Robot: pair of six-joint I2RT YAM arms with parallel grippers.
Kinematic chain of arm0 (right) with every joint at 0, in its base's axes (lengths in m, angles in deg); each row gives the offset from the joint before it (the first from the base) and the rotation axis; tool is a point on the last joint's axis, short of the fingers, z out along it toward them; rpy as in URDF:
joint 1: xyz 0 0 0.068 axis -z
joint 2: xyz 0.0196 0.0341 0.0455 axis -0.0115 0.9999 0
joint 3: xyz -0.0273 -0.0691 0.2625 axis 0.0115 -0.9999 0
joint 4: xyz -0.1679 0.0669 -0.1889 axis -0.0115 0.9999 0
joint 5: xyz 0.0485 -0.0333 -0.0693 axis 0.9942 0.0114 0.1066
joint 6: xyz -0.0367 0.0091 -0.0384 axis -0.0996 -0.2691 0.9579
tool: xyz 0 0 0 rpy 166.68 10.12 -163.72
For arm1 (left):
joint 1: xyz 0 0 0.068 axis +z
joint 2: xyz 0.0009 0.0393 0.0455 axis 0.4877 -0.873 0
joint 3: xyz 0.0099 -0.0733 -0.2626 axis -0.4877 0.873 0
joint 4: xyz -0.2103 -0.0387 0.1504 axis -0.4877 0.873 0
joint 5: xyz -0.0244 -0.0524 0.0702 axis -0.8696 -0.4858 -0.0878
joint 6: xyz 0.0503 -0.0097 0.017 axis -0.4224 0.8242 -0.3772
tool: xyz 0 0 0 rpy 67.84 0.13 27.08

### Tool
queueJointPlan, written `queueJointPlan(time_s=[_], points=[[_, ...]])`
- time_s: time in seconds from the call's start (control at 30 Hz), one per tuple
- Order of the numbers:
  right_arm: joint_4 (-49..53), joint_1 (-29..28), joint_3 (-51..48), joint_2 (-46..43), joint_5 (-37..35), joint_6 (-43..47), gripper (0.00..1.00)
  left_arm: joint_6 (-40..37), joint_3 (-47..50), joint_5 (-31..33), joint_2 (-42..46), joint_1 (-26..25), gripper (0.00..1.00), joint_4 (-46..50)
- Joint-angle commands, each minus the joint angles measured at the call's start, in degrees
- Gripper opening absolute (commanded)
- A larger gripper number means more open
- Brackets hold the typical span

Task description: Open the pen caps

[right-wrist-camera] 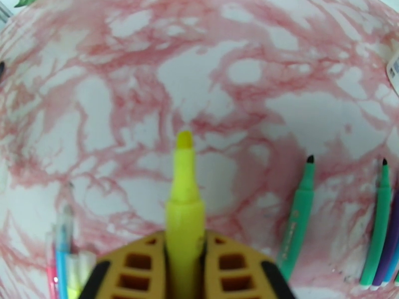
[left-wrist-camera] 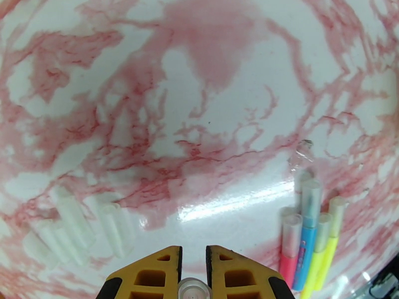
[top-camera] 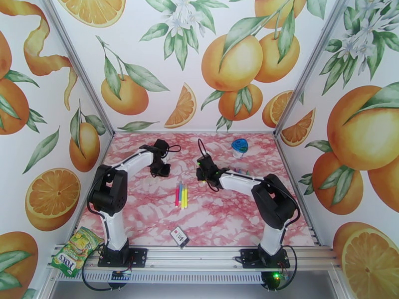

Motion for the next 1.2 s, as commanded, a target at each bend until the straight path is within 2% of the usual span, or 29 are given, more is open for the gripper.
queueJointPlan(time_s=[0.0, 0.13, 0.73, 1.17], points=[[1.7, 0.9, 1.4, 1.7, -1.2, -1.6, 0.0, -0.4, -1.9, 1.4, -1.2, -0.4, 0.02, 0.7], [1.3, 1.5, 1.5, 2.8, -0.3, -2.3, 0.0, -0.4, -2.0, 2.4, -2.2, -0.5, 0.04, 1.0], [6.4, 3.4, 2.5, 5.9, -5.5, -2.0, 0.0, -0.1, -2.1, 6.0, -5.0, -1.1, 0.12, 2.2], [10.7, 4.5, 1.8, 4.5, -9.5, -1.1, 0.0, 0.0, -2.0, 7.5, -5.6, -1.1, 0.17, 2.8]])
